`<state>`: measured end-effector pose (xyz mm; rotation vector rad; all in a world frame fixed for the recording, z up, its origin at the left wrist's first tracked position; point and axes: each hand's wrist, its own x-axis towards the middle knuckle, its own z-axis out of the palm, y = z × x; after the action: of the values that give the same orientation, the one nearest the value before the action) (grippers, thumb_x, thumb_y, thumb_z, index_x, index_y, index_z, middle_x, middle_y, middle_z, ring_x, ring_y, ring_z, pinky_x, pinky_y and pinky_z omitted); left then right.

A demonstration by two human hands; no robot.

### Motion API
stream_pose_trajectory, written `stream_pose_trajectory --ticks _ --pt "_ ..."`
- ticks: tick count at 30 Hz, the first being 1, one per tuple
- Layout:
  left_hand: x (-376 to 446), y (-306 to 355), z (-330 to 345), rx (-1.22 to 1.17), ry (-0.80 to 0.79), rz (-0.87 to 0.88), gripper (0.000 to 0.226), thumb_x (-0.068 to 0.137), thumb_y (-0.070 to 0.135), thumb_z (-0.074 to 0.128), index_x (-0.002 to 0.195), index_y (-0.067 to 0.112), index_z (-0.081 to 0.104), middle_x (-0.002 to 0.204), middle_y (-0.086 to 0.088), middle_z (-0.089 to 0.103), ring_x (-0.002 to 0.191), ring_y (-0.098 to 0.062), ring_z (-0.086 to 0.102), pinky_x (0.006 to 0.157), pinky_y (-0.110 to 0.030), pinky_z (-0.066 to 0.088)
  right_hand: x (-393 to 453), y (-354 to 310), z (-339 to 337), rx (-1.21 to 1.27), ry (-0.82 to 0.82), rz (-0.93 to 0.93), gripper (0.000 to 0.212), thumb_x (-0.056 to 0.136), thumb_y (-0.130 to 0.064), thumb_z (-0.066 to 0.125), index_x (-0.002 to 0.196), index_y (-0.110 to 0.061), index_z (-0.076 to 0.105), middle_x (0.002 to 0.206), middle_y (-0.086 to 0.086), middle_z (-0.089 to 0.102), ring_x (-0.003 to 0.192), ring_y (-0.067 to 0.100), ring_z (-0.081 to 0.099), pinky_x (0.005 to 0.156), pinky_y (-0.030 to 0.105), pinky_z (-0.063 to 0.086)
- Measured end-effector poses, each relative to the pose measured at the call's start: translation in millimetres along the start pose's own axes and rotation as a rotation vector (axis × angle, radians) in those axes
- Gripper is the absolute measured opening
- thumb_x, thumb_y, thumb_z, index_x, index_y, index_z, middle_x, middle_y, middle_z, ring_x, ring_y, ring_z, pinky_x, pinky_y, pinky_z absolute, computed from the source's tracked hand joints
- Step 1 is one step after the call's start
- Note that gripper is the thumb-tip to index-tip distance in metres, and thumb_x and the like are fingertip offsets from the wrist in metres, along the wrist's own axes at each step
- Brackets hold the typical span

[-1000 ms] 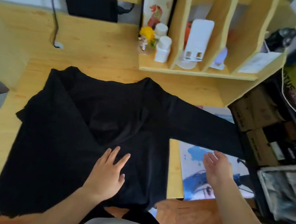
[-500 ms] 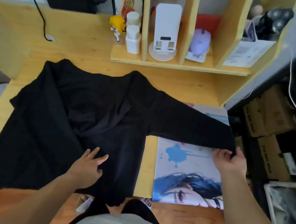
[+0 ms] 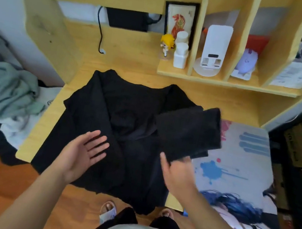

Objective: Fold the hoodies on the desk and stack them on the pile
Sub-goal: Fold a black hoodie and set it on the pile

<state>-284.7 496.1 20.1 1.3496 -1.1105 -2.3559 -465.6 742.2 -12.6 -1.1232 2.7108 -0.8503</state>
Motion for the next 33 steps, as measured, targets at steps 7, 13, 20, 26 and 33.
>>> stream_pose_trajectory --ticks 7,13,20,26,33 --pt "28 -22 -90 0.141 0.202 -0.262 0.064 0.101 0.056 0.050 0.152 0.020 0.040 0.145 -0.013 0.053 0.141 -0.040 0.041 0.114 -0.058 0.038 -40 0 89 -0.058 -0.398 -0.052 0.056 0.096 -0.022 0.054 0.151 -0.025 0.043 0.155 0.000 0.040 0.143 0.023 0.035 0.122 0.042 0.029" --pt "58 -45 -87 0.641 0.236 -0.119 0.037 0.091 0.045 0.073 0.114 0.017 0.065 0.109 -0.012 0.072 0.088 -0.023 0.067 0.079 -0.037 0.054 35 19 57 -0.221 -0.254 0.237 0.053 0.094 -0.014 0.058 0.146 -0.012 0.050 0.150 0.012 0.043 0.133 0.036 0.040 0.112 0.046 0.039" --pt "35 -20 -61 0.908 -0.008 0.110 0.018 0.088 0.027 0.069 0.081 0.011 0.064 0.076 0.000 0.065 0.075 -0.019 0.062 0.070 -0.034 0.042 71 18 57 -0.222 -0.368 0.558 0.067 0.100 -0.030 0.050 0.160 -0.024 0.019 0.167 0.009 0.013 0.149 0.036 0.020 0.120 0.048 0.028" --pt "-8 42 -73 0.515 0.045 0.193 0.020 0.098 0.004 0.057 0.095 0.018 0.072 0.094 -0.002 0.076 0.090 -0.021 0.072 0.076 -0.032 0.052 62 19 54 -0.168 -0.285 0.622 0.066 0.104 -0.047 0.041 0.161 -0.027 0.015 0.166 0.010 0.013 0.149 0.039 0.017 0.118 0.053 0.025" --pt "57 7 -130 1.008 0.135 -0.311 0.020 0.102 0.026 0.056 0.116 0.012 0.058 0.109 -0.009 0.066 0.088 -0.028 0.072 0.068 -0.033 0.052 74 21 59 -0.262 -0.525 0.655 0.069 0.102 -0.035 0.048 0.161 -0.025 0.015 0.165 0.010 0.015 0.148 0.040 0.019 0.118 0.051 0.029"
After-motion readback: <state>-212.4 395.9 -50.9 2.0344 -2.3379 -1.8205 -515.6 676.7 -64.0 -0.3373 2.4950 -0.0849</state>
